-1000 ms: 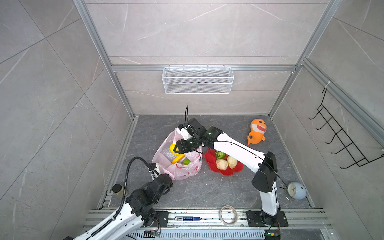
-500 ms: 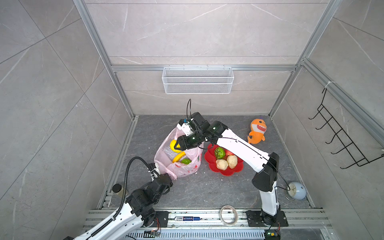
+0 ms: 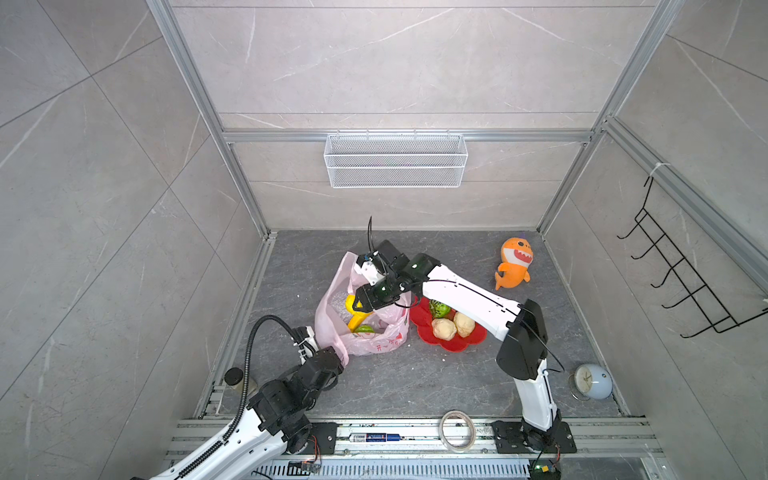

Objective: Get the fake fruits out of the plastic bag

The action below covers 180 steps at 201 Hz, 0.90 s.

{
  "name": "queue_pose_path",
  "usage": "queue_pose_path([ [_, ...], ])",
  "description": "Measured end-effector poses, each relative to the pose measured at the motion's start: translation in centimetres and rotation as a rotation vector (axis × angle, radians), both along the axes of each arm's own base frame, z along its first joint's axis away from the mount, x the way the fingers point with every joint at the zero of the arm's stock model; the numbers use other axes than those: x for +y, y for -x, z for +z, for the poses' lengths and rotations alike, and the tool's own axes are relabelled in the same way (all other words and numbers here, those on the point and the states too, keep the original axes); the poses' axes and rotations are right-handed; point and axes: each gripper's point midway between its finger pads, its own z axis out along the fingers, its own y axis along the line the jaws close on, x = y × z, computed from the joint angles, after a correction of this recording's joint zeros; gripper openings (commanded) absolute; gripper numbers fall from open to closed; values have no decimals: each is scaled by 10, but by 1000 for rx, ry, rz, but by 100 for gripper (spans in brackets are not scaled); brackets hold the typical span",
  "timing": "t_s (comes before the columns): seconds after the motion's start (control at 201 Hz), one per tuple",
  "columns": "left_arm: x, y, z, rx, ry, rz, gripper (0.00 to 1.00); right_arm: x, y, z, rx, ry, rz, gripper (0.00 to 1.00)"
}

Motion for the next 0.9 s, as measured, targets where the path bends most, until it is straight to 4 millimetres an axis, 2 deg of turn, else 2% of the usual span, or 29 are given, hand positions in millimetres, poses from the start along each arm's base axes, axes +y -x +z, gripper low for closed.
queue_pose_path([
  [0.129,3,3,-2,11,-8,4,0,10,-12,-47,26,28,-30,53],
  [0.343,6,7,-6,32,1,15,0,18,-28,-83,15,49,-85,52],
  [0.647,10,12,-12,65,5,32,0,26,-44,-87,-51,61,-119,57],
  [0.896,12,14,-14,78,11,46,0,28,-54,-98,-77,96,-141,69],
])
